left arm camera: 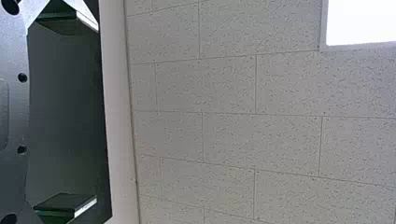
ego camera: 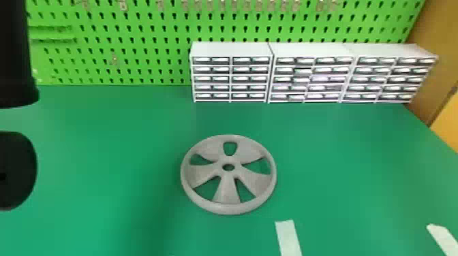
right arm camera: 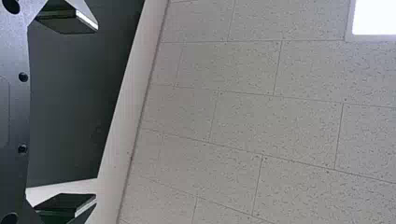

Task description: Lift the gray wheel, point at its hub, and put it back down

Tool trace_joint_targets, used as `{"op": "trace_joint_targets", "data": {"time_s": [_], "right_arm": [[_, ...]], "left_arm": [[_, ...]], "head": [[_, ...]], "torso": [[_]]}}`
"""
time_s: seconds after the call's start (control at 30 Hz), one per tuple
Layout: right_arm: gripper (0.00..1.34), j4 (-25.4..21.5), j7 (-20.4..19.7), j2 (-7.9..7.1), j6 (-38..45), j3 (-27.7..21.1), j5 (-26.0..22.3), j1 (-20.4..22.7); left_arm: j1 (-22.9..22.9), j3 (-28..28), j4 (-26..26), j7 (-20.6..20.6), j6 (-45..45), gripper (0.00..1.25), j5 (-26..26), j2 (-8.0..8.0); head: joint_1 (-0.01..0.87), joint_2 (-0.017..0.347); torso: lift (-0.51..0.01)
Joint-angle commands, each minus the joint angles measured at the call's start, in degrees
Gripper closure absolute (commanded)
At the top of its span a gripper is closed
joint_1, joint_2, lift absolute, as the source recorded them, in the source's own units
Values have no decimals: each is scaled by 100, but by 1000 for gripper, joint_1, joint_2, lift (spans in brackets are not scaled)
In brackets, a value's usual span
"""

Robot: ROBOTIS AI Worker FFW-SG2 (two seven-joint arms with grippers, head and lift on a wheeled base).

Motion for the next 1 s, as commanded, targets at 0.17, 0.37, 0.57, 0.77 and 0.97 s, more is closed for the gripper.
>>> {"op": "trace_joint_targets", "data": {"time_s": [0.17,0.37,0.57,0.77,0.97], "right_arm": [[33,-9,0,0,104,21,-13,14],[33,-26,0,-18,245,38,-4,154],[33,-26,0,-18,359,12,-4,462],[33,0,0,-18,438,3,40,814],[33,18,0,62,465,-58,-48,1165]], "left_arm": [[29,-4,9,12,0,25,12,-13],[152,-75,9,12,18,25,118,-4],[425,-162,0,20,88,24,232,-4],[662,-224,0,20,149,24,346,22],[1014,-277,-79,29,237,25,390,83]], "head": [[692,48],[692,48],[692,48],[692,48],[692,48]], "torso": [[-88],[-88],[-88],[-88],[-88]]}}
